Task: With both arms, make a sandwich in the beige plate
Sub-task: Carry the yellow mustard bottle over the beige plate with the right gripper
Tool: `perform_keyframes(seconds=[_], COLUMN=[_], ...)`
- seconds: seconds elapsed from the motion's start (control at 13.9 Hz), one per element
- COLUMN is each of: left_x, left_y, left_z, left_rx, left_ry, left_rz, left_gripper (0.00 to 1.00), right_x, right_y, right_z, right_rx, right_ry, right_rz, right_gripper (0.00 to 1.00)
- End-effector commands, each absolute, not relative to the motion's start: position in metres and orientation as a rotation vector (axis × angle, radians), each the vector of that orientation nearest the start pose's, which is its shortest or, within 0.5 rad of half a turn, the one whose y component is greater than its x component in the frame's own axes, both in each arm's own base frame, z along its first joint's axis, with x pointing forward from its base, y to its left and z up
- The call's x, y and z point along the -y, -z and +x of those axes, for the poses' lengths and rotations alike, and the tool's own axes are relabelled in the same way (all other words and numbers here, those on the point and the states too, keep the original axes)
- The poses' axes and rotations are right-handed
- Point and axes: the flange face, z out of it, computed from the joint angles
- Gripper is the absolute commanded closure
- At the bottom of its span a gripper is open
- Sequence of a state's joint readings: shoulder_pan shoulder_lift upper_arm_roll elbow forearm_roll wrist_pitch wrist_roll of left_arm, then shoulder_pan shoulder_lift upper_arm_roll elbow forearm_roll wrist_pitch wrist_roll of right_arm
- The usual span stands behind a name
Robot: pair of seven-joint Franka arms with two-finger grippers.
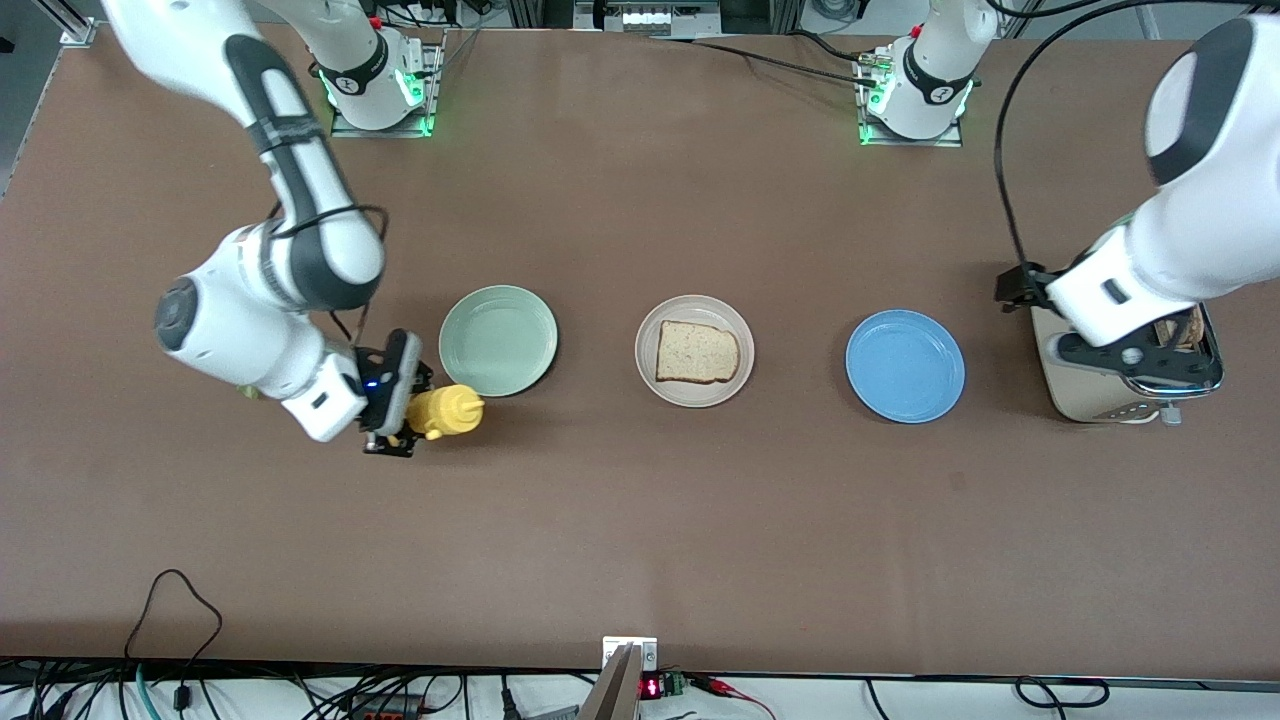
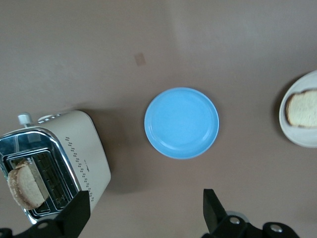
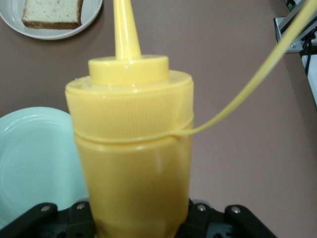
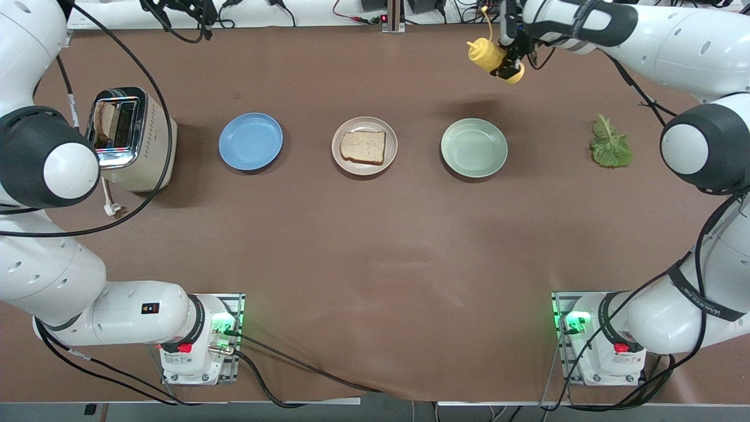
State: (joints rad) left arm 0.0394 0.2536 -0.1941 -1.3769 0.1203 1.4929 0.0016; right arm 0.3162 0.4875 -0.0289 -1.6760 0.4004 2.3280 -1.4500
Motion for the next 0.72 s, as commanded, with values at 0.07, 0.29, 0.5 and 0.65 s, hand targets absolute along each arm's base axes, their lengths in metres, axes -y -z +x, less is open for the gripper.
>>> perform_keyframes(seconds=[0.07, 0.29, 0.5, 0.65], left_x=[0.043, 0.049, 0.059, 0.058], left_y=[-0.579, -0.587, -0.596, -0.595], left_z=[0.565, 0.542, 0.548, 0.554], left_rx=[-0.113, -0.128, -0.14, -0.141], left_ry=[-0.093, -0.091, 0.033, 0.097], left_rz=[-3.107, -3.108, -3.136, -3.132], left_gripper=[0.0, 0.0, 0.0, 0.0], right_x=[-0.264, -0.315, -0.365, -0.401], right_y=[-0.366, -0.361, -0.349, -0.342], right_z=[0.65, 0.627, 0.601, 0.587], right_rx=[2.107, 2.203, 2.28, 2.324], right_ry=[0.36, 0.289, 0.208, 0.139], right_rz=[-2.318, -2.393, -2.474, -2.549], right_gripper=[0.61, 0.61, 0.61, 0.61])
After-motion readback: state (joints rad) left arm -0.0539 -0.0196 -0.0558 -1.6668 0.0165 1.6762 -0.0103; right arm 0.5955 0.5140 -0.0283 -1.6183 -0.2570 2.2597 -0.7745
